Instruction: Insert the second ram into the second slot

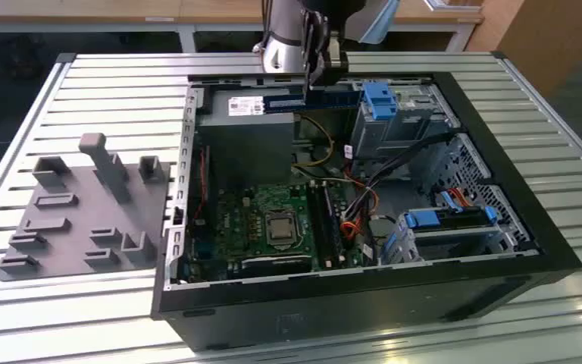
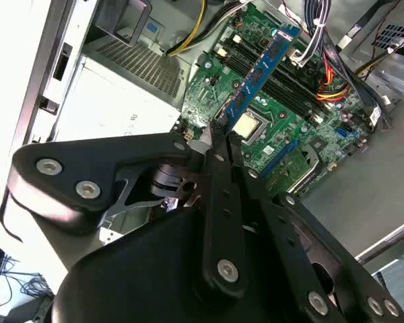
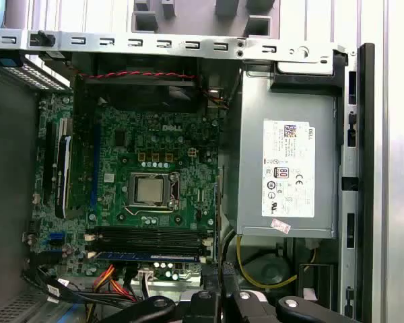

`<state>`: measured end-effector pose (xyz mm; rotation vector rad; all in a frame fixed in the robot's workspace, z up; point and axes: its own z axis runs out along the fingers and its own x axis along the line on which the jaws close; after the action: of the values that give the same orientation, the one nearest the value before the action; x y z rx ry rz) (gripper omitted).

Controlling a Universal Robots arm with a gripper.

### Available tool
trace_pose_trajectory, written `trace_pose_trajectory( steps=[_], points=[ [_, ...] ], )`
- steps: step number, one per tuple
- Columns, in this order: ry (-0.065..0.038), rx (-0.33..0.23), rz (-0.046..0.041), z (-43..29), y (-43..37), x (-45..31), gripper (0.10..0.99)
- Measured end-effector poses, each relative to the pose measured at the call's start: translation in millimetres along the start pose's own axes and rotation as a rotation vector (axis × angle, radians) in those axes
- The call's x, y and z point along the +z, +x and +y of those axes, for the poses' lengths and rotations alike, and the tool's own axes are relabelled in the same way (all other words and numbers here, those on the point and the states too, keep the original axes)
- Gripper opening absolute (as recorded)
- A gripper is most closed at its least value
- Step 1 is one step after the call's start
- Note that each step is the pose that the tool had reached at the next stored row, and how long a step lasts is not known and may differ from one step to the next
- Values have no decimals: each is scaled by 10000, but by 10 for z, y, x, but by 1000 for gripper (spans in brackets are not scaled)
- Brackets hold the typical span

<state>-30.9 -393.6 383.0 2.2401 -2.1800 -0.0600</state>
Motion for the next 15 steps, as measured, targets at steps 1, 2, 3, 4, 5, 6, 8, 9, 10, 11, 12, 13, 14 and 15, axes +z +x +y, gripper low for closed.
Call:
trace_pose_trajectory(
  steps=[1, 2, 3, 4, 5, 6, 8, 9, 10, 11, 12, 13, 14, 15],
  points=[
    [0, 0, 0, 0, 0, 0, 133],
    [0, 0, 0, 0, 0, 0, 133],
    [0, 0, 0, 0, 0, 0, 133],
    [0, 0, 0, 0, 0, 0, 133],
    [0, 1, 1, 0, 0, 0, 133],
    [0, 1, 1, 0, 3, 0, 133],
    [-1, 0, 1, 1, 10, -1, 133],
    [0, 0, 1, 0, 13, 0, 133],
    [-1, -1, 2, 0, 19, -1, 133],
    [-1, -1, 2, 0, 29, -1, 133],
    [0, 0, 1, 1, 38, 0, 133],
    [0, 0, 1, 1, 48, -1, 133],
    [0, 0, 2, 2, 58, -1, 133],
    [0, 0, 2, 2, 67, -1, 133]
  ],
)
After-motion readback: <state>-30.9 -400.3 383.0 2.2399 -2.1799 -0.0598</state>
